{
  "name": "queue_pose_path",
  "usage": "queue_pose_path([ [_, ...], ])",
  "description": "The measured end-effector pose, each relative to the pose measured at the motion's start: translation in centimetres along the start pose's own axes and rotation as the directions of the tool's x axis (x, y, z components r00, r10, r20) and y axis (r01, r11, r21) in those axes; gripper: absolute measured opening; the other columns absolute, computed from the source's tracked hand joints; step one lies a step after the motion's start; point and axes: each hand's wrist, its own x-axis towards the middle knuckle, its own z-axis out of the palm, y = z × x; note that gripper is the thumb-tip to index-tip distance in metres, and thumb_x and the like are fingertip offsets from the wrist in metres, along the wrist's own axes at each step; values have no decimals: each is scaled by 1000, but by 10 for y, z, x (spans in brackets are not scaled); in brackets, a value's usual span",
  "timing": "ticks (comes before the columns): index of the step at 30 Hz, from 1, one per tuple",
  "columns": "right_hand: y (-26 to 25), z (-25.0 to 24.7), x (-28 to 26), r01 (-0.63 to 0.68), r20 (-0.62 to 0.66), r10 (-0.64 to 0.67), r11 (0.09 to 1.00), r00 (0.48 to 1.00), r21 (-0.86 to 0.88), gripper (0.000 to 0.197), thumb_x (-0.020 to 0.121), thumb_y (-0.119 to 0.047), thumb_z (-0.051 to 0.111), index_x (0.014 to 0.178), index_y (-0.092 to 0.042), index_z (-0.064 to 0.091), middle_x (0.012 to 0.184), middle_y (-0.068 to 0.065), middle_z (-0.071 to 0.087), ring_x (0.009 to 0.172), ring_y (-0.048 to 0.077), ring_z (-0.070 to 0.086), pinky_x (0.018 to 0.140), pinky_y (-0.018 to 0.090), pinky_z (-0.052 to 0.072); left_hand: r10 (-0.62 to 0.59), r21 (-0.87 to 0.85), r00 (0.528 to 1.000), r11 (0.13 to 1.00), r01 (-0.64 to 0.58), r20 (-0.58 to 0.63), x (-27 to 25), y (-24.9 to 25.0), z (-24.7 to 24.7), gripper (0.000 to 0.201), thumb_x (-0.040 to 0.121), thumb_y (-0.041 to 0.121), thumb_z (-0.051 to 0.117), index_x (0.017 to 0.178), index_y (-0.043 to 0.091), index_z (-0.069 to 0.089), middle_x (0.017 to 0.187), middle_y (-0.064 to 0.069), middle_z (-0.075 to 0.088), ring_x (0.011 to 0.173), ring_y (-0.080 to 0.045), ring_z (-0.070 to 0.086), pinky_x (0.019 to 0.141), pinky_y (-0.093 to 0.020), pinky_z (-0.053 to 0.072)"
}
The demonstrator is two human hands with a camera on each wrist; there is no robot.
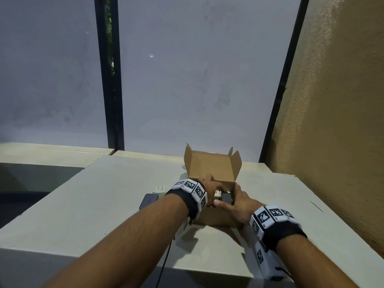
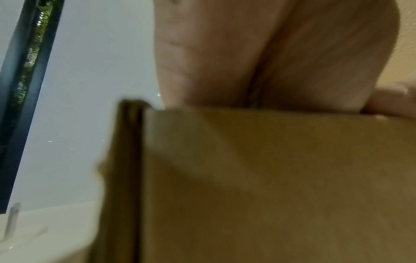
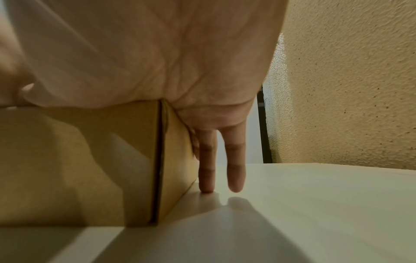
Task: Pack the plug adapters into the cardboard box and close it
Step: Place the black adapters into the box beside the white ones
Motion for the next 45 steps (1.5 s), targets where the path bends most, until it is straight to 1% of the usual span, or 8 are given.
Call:
queue_pose_path([
  [3, 5, 3, 5, 2, 4, -2, 1000, 1000, -5, 162, 23, -113, 27, 158, -24, 15, 152, 8, 47, 131, 31, 55, 108, 49, 47, 14, 31, 1000, 999, -14, 6, -4, 0, -1, 54, 89, 32, 64, 140, 37, 46, 144, -9, 35, 132, -34, 37, 107, -47, 35],
  [14, 11, 7, 15, 6, 13, -6, 1000, 1000, 28, 150, 33, -111, 39, 155, -28, 17, 149, 5, 50, 128, 29, 57, 106, 48, 49, -14, 24, 999, 1000, 15, -35, -10, -6, 2, 40, 88, 48, 60, 127, 44, 57, 145, -2, 33, 135, -29, 30, 111, -50, 26],
  [21, 9, 6, 13, 23, 3, -24, 999, 1000, 31, 152, 33, -112, 38, 156, -25, 18, 148, 5, 51, 128, 29, 58, 106, 47, 50, 36, -1, 999, 999, -37, -32, -13, -9, -3, 30, 91, 48, 57, 119, 53, 61, 135, 3, 47, 126, -26, 37, 106, -49, 33],
  [25, 7, 4, 9, 43, 0, -43, 997, 999, 61, 151, 29, -112, 39, 152, -25, 23, 144, 4, 54, 125, 28, 59, 104, 46, 50, 64, 70, 993, 996, -57, -101, -26, -24, -9, 40, 87, 60, 54, 124, 45, 61, 139, 7, 46, 129, -21, 38, 106, -44, 34],
  [29, 6, 1, 6, 64, 2, -64, 994, 998, 85, 158, 24, -112, 38, 153, -23, 24, 144, 6, 54, 126, 28, 57, 107, 45, 48, 63, -203, 962, 972, -120, -267, -54, -69, -31, 31, 91, 39, 61, 121, 32, 65, 132, 3, 54, 114, -17, 51, 100, -37, 42],
  [34, 6, 0, 7, 42, 25, -44, 996, 999, 84, 156, 25, -111, 41, 153, -24, 22, 144, 5, 55, 125, 28, 58, 107, 48, 49, -29, -387, 987, 922, -35, -158, -96, -132, -37, 65, 79, 19, 78, 136, 33, 49, 128, 7, 56, 110, -13, 51, 95, -30, 45],
  [39, 5, 0, 6, 37, 29, -39, 997, 999, 65, 157, 25, -112, 38, 153, -23, 21, 145, 7, 53, 127, 29, 57, 108, 48, 48, -135, -151, 985, 977, 152, 111, -114, -150, -19, 97, 73, 23, 84, 150, 30, 26, 146, 4, 42, 133, -19, 40, 110, -34, 33],
  [45, 1, -2, 2, 44, 20, -46, 998, 999, 54, 160, 23, -113, 35, 155, -23, 20, 148, 7, 51, 129, 29, 55, 109, 48, 46, -154, -50, 987, 987, 156, 39, -110, -140, -1, 98, 73, 35, 82, 151, 25, 24, 141, -3, 47, 129, -24, 46, 107, -35, 39],
])
